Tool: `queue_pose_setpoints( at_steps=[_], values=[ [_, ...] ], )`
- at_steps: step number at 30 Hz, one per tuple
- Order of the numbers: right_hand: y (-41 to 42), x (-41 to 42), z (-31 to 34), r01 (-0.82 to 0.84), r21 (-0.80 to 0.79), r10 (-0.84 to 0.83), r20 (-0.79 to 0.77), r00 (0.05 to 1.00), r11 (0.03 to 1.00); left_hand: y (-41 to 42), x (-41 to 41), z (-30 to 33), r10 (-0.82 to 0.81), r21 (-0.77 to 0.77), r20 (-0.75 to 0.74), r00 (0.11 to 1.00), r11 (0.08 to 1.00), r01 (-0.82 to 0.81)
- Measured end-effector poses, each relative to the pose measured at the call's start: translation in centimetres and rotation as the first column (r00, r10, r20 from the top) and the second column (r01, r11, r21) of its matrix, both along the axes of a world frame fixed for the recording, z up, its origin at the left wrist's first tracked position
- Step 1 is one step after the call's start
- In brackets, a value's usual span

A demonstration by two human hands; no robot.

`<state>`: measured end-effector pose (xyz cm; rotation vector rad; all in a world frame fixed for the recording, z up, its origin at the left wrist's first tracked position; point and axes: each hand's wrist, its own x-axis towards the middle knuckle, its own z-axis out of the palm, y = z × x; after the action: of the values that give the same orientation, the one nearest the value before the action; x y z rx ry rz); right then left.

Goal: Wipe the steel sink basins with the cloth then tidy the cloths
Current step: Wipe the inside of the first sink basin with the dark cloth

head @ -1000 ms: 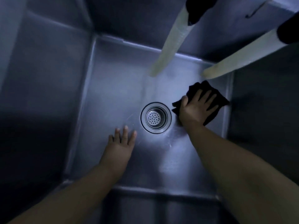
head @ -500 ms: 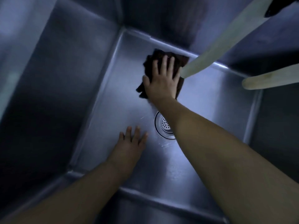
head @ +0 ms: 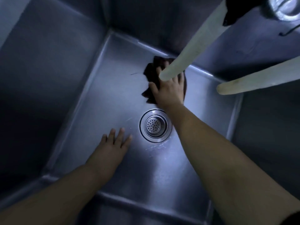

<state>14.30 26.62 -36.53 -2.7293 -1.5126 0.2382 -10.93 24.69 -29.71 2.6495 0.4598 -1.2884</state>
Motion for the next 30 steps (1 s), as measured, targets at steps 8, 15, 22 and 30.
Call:
queue_pose_setpoints(
  at_steps=[8,15,22,30],
  values=[
    [-9.3,7.3,0.5,0.497,0.070,-0.502,0.084,0.861,0.865,0.3,0.0,0.4,0.047,-0.047,0.024,0.999,0.998,-0.046],
    [-1.4,4.8,0.2,0.792,-0.016,-0.792,0.019,0.610,0.610,0.3,-0.3,-0.9,0.107,-0.069,0.095,0.990,0.992,-0.101],
    [10.8,-4.2,-0.1,0.555,-0.039,-0.553,0.039,0.832,0.831,0.4,-0.7,-1.5,0.125,-0.119,0.141,0.982,0.987,-0.109],
    [14.9,-8.3,0.0,-0.203,0.012,0.203,0.018,0.979,0.979,0.4,-1.1,-3.1,0.161,-0.076,0.216,0.963,0.986,-0.147]
  ],
)
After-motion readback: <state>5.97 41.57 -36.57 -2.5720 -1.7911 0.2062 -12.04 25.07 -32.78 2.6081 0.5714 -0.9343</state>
